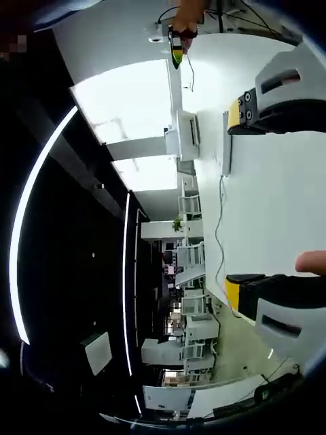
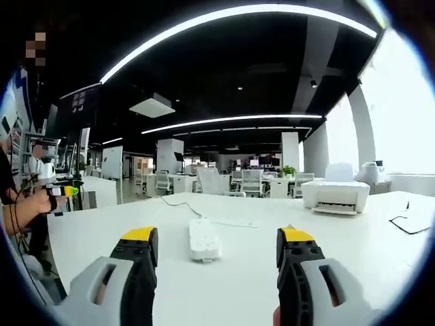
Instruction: Pick up the power strip scattered on the table, fix it on the side mounting bracket of the table, and press the switch
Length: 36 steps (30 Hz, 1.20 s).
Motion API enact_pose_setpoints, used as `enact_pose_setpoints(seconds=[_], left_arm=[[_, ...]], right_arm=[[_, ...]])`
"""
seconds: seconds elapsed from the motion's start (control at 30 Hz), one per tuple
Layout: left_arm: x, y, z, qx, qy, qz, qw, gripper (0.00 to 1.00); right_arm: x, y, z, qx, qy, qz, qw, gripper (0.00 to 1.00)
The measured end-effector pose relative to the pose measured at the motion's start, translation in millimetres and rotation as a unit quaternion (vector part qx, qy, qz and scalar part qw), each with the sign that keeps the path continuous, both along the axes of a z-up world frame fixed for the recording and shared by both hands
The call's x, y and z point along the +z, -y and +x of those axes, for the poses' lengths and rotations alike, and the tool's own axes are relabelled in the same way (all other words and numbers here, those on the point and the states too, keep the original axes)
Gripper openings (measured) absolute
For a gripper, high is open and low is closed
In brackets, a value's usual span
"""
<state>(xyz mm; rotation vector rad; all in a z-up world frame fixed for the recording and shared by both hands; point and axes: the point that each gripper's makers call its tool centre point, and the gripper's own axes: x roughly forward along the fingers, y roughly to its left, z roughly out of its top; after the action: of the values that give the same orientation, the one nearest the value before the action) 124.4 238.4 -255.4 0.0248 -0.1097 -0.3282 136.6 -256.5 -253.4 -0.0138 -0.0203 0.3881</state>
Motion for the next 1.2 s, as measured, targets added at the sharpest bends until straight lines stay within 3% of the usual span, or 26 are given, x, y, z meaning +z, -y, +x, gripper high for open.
enact_pose_setpoints(seconds=[0.9, 1.2], left_arm=[[-0.1, 13, -1.3, -0.018, 0.0, 0.003, 0.9998, 0.88], [-2.8, 19, -1.3, -0.022, -0.001, -0.002, 0.9998, 0.88]], right_arm=[[14.2, -45, 40, 0.061, -0.014, -0.069, 0.9957, 0.71], [3.9, -60, 58, 0.079, -0.037, -0.096, 0.9915, 0.74]])
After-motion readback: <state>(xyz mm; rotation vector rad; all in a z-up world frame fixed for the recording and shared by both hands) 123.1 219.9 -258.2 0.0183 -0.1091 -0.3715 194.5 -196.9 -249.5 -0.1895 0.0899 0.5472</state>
